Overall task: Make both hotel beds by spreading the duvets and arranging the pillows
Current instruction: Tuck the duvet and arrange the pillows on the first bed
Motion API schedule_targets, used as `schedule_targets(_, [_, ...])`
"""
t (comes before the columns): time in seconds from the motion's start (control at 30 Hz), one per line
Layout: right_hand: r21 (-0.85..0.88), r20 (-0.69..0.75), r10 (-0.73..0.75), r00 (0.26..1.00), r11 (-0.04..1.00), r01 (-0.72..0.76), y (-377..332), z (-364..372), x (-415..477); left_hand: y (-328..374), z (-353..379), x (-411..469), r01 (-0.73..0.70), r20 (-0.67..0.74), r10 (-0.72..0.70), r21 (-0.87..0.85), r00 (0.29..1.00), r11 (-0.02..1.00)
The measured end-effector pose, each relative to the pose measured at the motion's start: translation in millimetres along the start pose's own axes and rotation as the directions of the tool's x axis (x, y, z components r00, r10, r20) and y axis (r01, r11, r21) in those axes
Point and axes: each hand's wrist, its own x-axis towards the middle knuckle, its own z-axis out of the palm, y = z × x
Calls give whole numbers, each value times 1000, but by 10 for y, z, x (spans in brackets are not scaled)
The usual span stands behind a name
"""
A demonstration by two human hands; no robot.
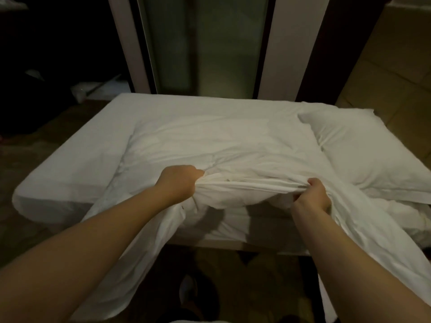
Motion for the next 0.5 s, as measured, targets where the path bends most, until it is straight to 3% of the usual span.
schedule_targets(0.13, [-12,96,-92,991,996,93,-202,649,333,-330,-184,682,23,-91,-20,26,996,999])
schedule_targets(0.27, [140,83,163,983,975,-173,-460,1549,950,-782,-319,1591,96,-23,-94,81,995,992])
schedule_targets(0.33, [140,22,195,981,970,-196,-550,2027,1192,-979,-335,2122,128,36,-132,108,991,986])
schedule_targets(0.4, [101,-46,104,994,990,-99,-619,2516,1346,-1165,-339,2697,152,72,-160,104,984,983])
schedule_targets(0.5, [-176,-94,-89,992,982,71,-600,3132,1727,-1428,-347,3518,172,140,-187,111,972,979])
